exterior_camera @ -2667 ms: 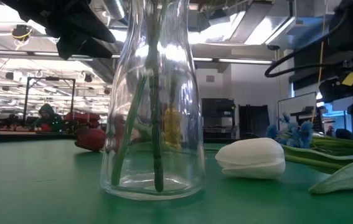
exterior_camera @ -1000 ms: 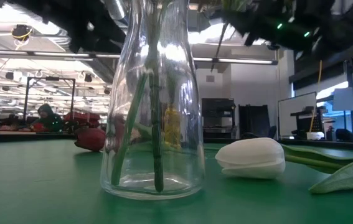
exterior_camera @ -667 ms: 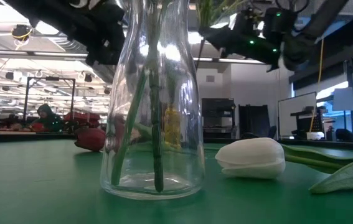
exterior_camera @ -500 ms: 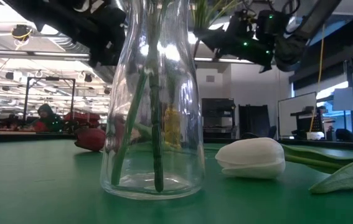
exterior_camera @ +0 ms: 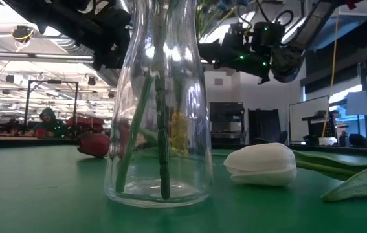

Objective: Sort flowers into vase by color
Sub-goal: Put the blue flowers into the yellow vase, then put the red flower into the transparent vase

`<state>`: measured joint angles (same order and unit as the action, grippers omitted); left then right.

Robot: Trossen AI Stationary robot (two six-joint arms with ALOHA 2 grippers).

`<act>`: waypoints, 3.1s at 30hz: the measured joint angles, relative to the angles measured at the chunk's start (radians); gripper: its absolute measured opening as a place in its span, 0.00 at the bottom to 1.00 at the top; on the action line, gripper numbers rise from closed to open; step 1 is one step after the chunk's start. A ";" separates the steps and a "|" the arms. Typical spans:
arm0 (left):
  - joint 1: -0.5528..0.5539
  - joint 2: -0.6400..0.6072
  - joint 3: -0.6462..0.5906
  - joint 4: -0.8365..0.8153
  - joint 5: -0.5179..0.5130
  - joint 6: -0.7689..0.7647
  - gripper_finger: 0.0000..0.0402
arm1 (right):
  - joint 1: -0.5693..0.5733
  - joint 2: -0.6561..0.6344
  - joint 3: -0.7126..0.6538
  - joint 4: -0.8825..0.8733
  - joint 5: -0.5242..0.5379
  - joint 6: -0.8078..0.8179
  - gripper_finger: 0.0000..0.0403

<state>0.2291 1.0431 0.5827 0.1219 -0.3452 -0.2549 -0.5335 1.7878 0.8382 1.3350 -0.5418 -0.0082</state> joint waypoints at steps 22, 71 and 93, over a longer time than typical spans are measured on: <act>0.000 0.000 0.000 -0.010 0.000 0.030 0.58 | -0.032 0.158 0.026 -0.123 0.037 0.011 0.07; -0.001 0.000 0.000 -0.077 -0.001 -0.001 0.58 | -0.030 -0.412 0.026 -1.164 0.284 -0.305 0.84; -0.126 0.000 0.000 -0.172 -0.002 -0.086 0.58 | 0.132 -0.791 -0.035 -1.725 -0.028 -0.121 0.84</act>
<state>0.1028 1.0428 0.5830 -0.0506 -0.3477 -0.3411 -0.4017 0.9966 0.8035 -0.3900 -0.5695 -0.1296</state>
